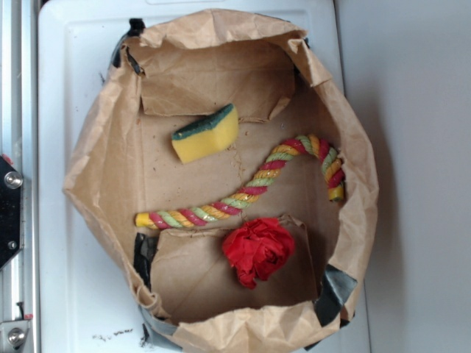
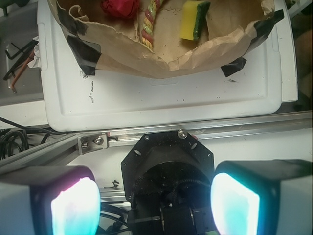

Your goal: Grab the multicolored rope.

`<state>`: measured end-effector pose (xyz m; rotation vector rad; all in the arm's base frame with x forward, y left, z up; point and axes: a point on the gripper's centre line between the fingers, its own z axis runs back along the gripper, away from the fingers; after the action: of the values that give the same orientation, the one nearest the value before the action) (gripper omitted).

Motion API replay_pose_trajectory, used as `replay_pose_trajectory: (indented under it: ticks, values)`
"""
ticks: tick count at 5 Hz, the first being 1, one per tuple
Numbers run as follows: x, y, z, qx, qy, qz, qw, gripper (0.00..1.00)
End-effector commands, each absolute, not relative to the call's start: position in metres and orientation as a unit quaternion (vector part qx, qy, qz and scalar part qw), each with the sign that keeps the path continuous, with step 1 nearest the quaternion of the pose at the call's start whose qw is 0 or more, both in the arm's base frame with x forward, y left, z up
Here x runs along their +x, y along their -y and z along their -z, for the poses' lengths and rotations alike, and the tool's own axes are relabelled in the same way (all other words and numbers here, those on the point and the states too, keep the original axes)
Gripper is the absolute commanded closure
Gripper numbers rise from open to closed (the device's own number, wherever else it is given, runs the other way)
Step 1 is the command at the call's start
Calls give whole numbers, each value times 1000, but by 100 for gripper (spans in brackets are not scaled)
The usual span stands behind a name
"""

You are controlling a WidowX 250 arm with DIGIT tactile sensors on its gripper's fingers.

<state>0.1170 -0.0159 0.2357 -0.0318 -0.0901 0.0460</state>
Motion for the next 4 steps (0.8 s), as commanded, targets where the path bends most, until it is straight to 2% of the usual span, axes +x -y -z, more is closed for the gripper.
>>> replay_pose_trajectory:
  ticks: [1, 2, 3, 4]
  values:
    - [117, 16, -236, -16, 45, -23, 999, 0]
    - [165, -3, -230, 9, 50, -42, 998, 0]
    - [198, -20, -223, 22, 60, -57, 996, 0]
    - [221, -25, -210, 19, 60, -62, 996, 0]
